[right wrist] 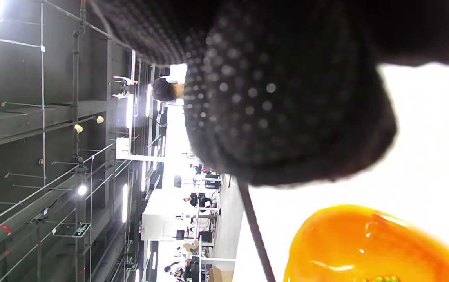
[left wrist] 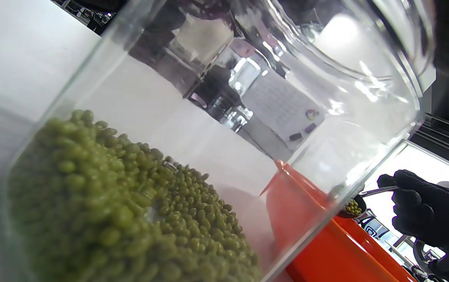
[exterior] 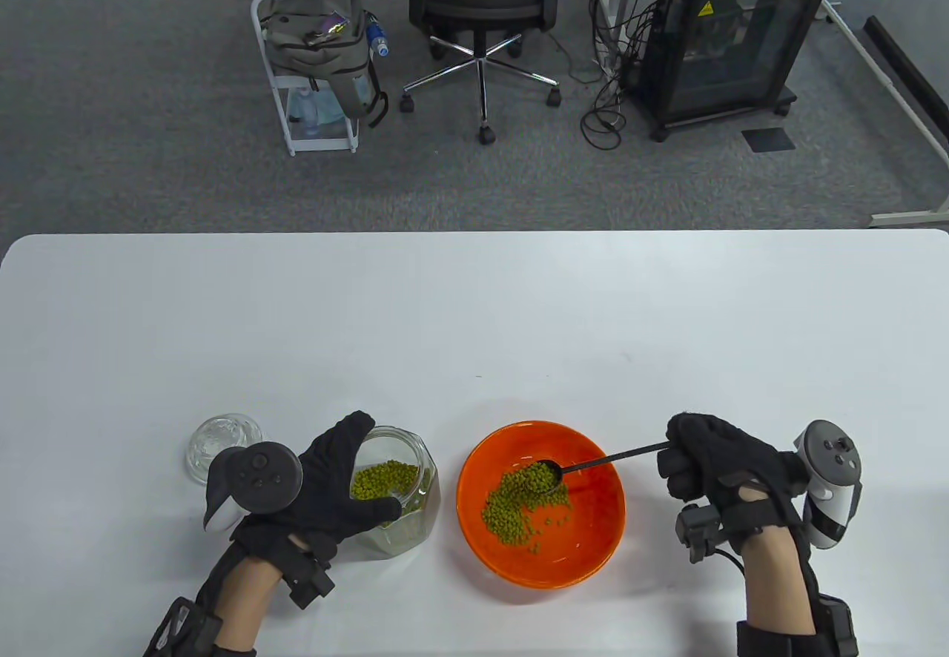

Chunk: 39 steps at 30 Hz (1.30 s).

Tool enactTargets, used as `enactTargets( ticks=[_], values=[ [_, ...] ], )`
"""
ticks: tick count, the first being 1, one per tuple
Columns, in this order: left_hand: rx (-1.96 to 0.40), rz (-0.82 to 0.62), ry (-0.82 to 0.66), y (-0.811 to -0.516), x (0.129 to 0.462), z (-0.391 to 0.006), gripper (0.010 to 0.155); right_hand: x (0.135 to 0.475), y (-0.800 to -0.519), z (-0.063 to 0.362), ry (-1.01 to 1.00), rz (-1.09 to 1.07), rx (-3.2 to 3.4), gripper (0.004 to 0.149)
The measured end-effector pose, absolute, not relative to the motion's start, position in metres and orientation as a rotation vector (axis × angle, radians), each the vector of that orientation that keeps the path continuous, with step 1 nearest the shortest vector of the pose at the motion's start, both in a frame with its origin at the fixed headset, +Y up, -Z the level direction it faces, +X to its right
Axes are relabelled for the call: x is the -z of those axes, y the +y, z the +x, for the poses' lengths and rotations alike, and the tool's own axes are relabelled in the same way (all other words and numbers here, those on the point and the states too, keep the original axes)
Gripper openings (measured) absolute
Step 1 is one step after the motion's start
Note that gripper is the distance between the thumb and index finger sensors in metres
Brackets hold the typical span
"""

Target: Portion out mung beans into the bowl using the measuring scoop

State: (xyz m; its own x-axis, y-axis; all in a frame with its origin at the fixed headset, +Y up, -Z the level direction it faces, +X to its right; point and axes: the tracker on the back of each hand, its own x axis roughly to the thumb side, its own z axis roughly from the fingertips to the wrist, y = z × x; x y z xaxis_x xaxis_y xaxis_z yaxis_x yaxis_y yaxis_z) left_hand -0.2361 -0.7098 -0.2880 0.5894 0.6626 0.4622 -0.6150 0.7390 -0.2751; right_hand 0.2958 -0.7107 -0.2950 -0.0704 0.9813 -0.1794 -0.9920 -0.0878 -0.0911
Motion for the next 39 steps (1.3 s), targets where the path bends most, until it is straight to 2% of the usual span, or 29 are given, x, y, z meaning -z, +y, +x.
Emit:
enactTargets(
  ticks=[22, 39],
  values=[
    [-0.745, -0.09, -0.574, -0.71, 0.288, -0.236, 0.119, 0.274, -0.667, 0.253, -0.217, 0.083, -2.081, 0.042],
    [-0.741, -0.092, -0.575, -0.71, 0.288, -0.236, 0.119, 0.248, -0.638, 0.221, -0.506, 0.609, -2.253, 0.041]
  ],
)
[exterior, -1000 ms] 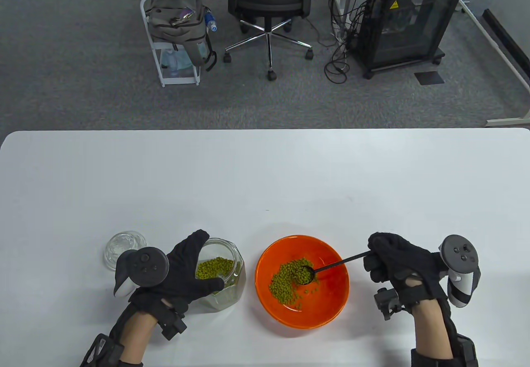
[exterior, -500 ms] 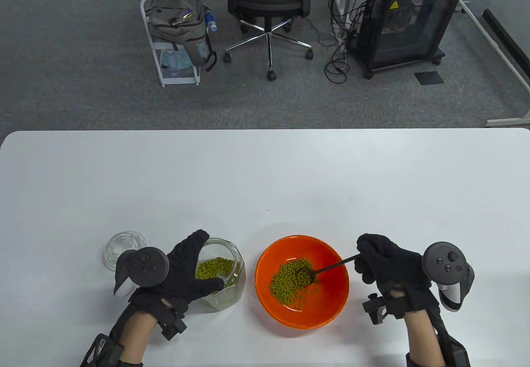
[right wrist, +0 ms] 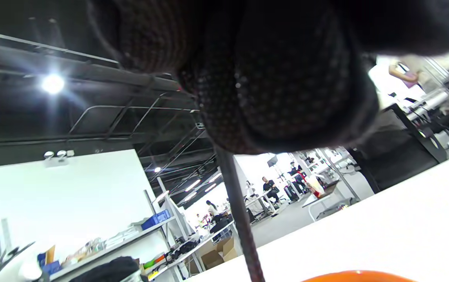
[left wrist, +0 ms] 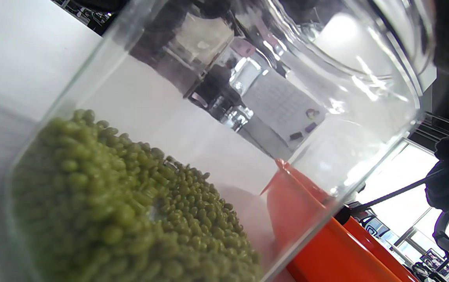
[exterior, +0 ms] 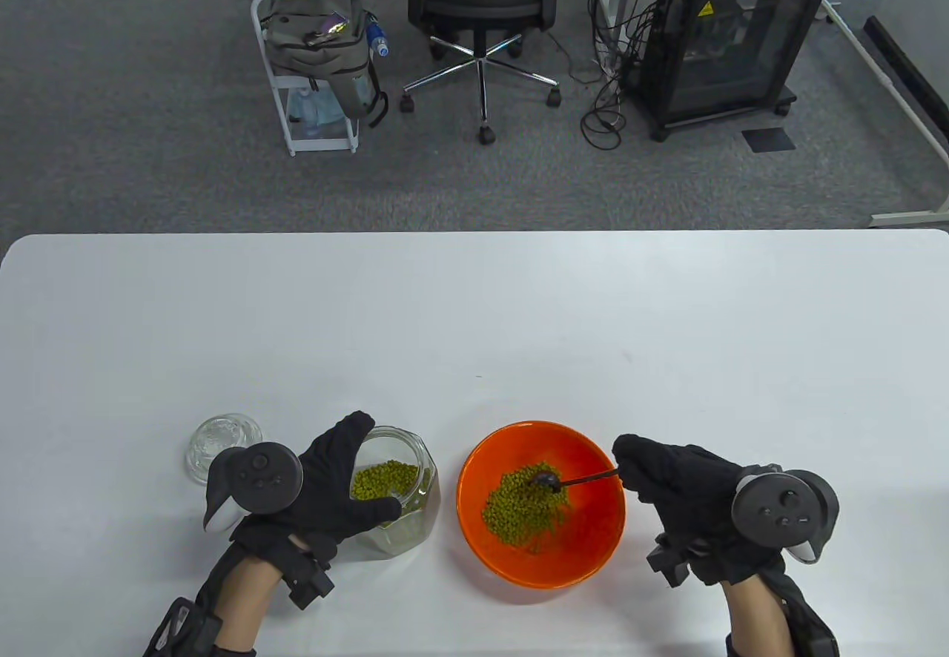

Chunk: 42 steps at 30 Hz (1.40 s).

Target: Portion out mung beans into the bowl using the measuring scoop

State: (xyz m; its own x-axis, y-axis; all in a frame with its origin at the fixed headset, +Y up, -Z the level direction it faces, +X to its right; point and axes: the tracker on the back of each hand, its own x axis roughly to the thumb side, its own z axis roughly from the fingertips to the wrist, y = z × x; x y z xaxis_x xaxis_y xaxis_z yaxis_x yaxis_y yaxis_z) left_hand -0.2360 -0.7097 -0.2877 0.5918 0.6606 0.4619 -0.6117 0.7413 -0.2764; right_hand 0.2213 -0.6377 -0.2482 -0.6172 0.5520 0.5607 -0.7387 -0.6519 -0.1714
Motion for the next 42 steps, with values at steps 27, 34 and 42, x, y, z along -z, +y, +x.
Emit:
enactTargets(
  ticks=[27, 34, 42],
  values=[
    [-0.741, -0.091, -0.576, -0.71, 0.288, -0.236, 0.119, 0.262, -0.662, 0.262, -0.52, 0.097, -1.734, 0.043],
    [-0.74, -0.092, -0.576, -0.71, 0.288, -0.236, 0.119, 0.27, -0.677, 0.26, -0.39, -0.026, -1.609, 0.043],
    [-0.74, -0.092, -0.577, -0.71, 0.288, -0.236, 0.119, 0.277, -0.66, 0.234, -0.262, -0.015, -1.463, 0.043]
  ],
)
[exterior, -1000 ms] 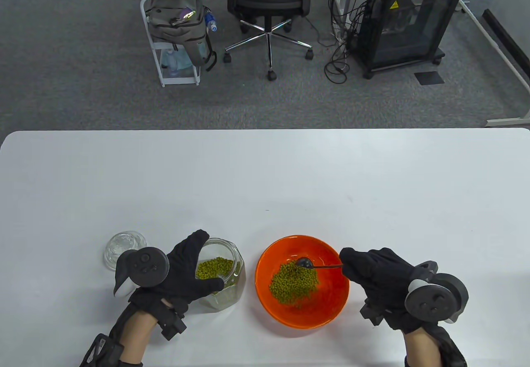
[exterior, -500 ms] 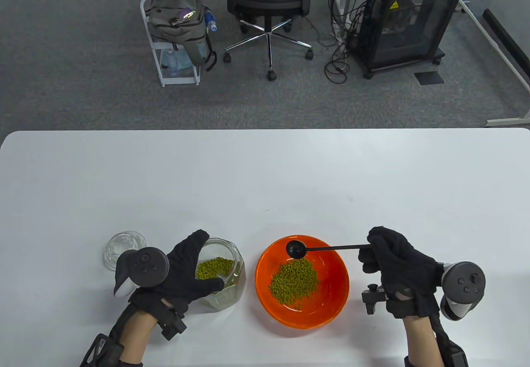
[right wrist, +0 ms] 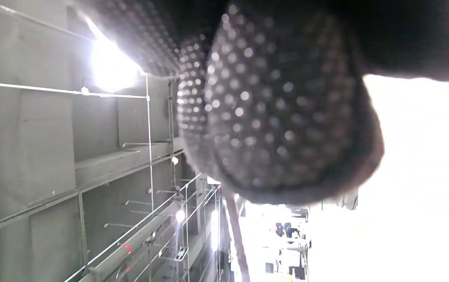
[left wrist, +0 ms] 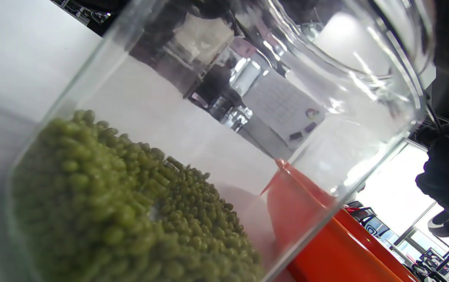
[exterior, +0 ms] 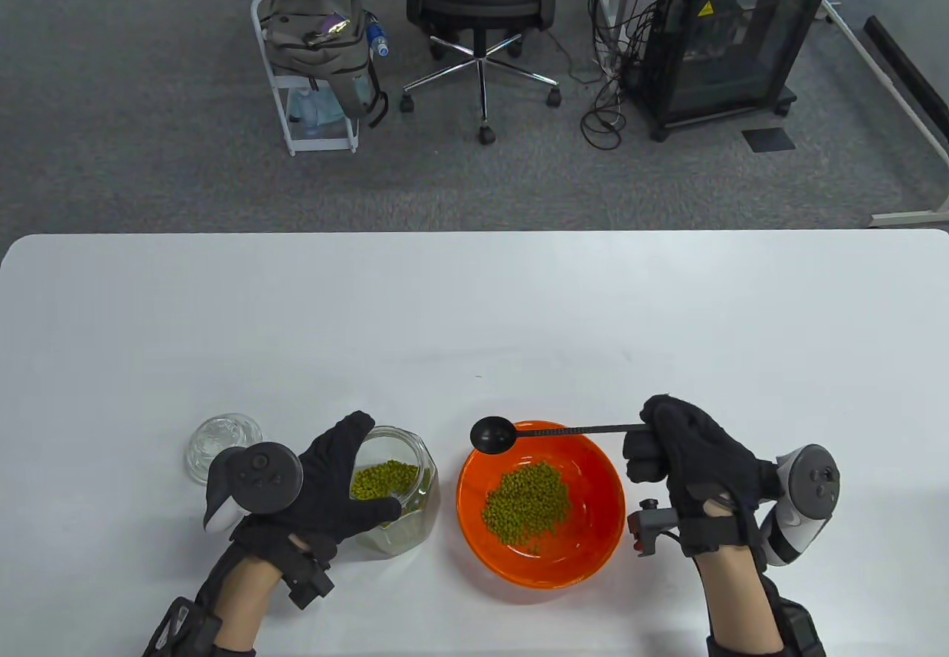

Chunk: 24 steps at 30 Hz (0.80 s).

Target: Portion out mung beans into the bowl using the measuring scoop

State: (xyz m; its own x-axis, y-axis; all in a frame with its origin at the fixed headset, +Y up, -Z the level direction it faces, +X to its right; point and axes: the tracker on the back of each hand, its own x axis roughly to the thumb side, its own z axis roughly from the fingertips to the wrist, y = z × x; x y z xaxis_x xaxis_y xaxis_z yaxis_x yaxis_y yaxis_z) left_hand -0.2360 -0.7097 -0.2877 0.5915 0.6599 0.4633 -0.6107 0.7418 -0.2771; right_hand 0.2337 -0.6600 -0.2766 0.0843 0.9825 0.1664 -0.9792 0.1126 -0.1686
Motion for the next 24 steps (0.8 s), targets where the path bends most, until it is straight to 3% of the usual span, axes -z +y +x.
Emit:
enactTargets(
  ticks=[20, 24],
  values=[
    [-0.739, -0.092, -0.578, -0.71, 0.288, -0.236, 0.12, 0.294, -0.573, 0.093, -0.318, 0.299, -2.003, 0.043],
    [-0.737, -0.092, -0.579, -0.71, 0.288, -0.236, 0.119, 0.302, -0.563, 0.063, -0.241, 0.344, -2.11, 0.043]
  ],
)
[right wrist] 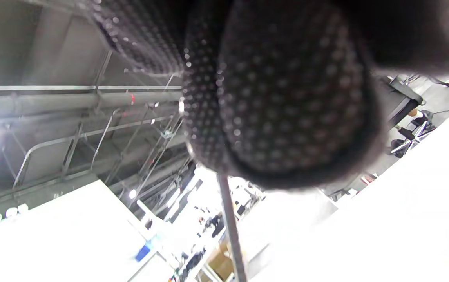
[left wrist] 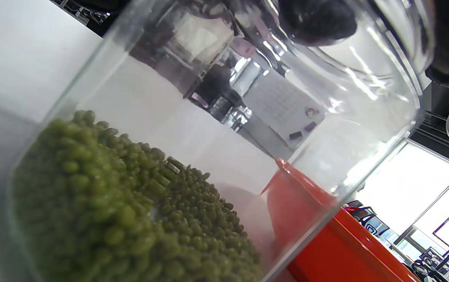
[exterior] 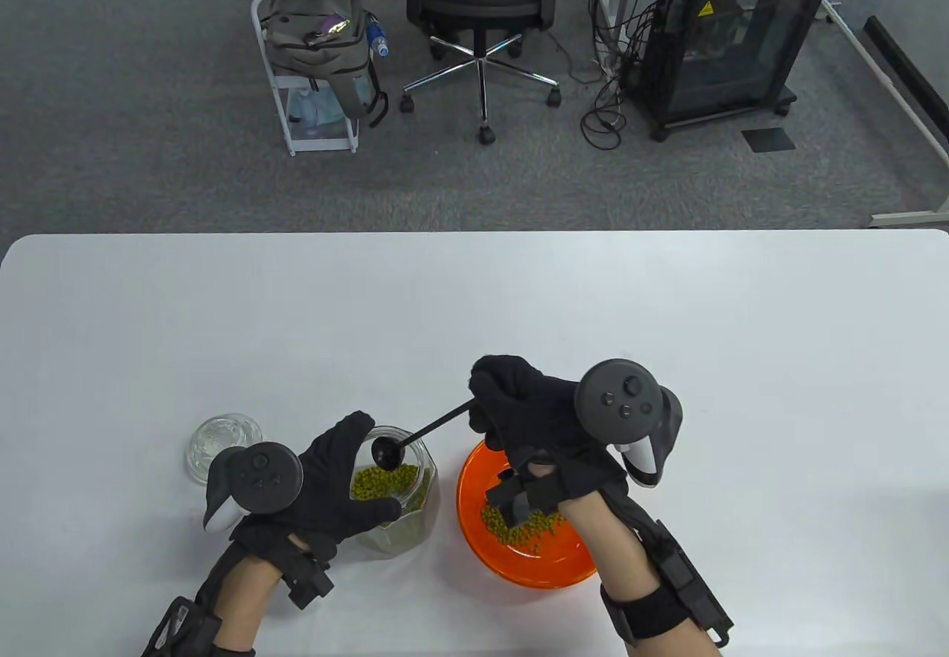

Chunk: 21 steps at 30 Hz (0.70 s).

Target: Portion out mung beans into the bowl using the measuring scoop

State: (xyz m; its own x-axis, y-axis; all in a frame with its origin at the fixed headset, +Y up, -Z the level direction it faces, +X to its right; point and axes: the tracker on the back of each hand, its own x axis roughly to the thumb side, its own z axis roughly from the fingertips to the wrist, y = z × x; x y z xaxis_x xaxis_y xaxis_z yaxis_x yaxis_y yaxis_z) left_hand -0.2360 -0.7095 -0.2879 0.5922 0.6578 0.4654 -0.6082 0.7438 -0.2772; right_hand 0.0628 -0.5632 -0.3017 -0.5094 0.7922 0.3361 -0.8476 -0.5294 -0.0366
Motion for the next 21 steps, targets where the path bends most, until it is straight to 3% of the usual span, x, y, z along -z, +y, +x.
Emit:
enactTargets(
  ticks=[10, 21],
  values=[
    [-0.736, -0.094, -0.58, -0.709, 0.288, -0.236, 0.119, 0.303, -0.552, -0.003, -0.226, 0.528, -2.491, 0.042],
    [-0.735, -0.094, -0.579, -0.709, 0.288, -0.236, 0.119, 0.294, -0.557, -0.061, -0.237, 0.706, -2.818, 0.042]
  ],
)
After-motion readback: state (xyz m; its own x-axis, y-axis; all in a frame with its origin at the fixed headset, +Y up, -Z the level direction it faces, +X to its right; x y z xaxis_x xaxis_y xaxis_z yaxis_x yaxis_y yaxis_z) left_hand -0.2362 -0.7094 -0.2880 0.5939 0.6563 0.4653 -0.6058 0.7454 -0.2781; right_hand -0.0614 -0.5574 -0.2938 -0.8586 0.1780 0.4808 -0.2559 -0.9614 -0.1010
